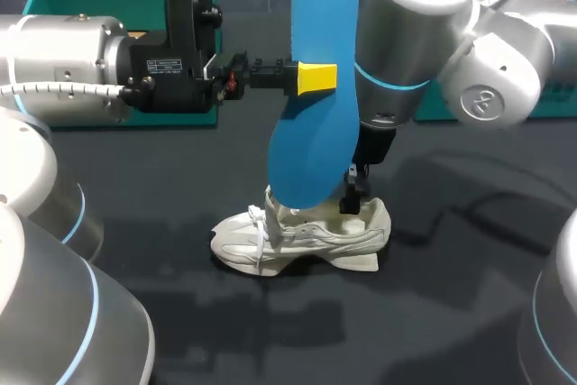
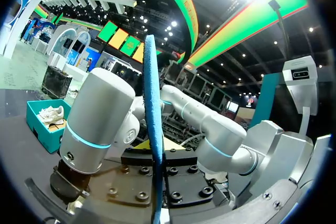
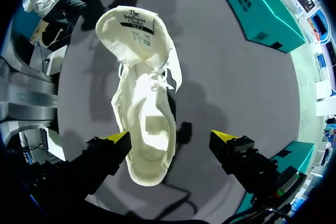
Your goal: Take the shoe out of the shoebox, open the shoe tongue, remove and reinsert the insole, then place the shoe into the shoebox
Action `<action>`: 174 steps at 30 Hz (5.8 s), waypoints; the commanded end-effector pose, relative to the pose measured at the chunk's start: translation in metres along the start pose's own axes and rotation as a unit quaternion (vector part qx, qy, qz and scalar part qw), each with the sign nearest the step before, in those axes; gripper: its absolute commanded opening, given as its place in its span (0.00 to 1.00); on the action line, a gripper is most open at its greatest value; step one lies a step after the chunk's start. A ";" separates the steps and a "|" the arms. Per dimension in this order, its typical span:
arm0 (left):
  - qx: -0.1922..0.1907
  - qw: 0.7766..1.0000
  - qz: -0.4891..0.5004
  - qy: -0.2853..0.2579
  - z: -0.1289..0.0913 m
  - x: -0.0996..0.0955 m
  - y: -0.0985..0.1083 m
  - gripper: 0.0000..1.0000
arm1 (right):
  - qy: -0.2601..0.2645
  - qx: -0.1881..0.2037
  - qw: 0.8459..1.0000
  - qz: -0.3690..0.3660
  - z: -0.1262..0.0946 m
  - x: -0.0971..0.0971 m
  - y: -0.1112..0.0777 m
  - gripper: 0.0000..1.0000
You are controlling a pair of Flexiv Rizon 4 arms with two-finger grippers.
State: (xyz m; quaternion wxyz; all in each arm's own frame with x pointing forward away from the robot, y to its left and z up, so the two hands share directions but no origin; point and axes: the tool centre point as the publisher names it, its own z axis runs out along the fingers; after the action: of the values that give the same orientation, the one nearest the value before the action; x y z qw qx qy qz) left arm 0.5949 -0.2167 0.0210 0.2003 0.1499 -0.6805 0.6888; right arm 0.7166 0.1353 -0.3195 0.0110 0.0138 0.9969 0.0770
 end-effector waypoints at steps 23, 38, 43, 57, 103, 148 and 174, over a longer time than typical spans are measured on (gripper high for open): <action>0.000 1.000 0.000 -0.001 0.000 0.001 0.000 0.00 | 0.032 0.016 0.999 -0.004 0.054 -0.008 0.026 1.00; 0.000 1.000 0.000 -0.001 0.000 0.001 0.000 0.00 | 0.050 0.015 0.999 0.006 0.075 0.000 0.024 0.31; 0.000 1.000 0.000 -0.001 0.000 0.001 0.000 0.00 | 0.051 0.013 0.999 0.011 0.076 0.005 0.023 0.00; 0.000 1.000 0.000 -0.001 0.000 0.001 0.000 0.00 | 0.044 0.015 0.999 0.020 0.053 0.016 0.019 0.00; 0.000 1.000 0.000 -0.001 0.000 0.001 0.000 0.00 | 0.027 -0.067 0.848 0.526 0.005 0.032 -0.007 0.00; 0.000 1.000 0.000 -0.001 0.000 0.001 0.000 0.00 | 0.003 -0.096 0.739 0.666 0.063 0.036 0.004 0.00; 0.000 1.000 0.000 -0.001 0.000 0.001 0.000 0.00 | 0.029 -0.103 0.728 0.677 0.049 0.037 -0.004 1.00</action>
State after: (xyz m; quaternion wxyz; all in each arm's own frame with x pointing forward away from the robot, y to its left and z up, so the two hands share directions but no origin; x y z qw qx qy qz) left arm 0.5949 -0.2167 0.0210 0.2003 0.1499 -0.6805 0.6888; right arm 0.6850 0.1545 -0.3836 -0.0650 0.6807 0.7114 0.1623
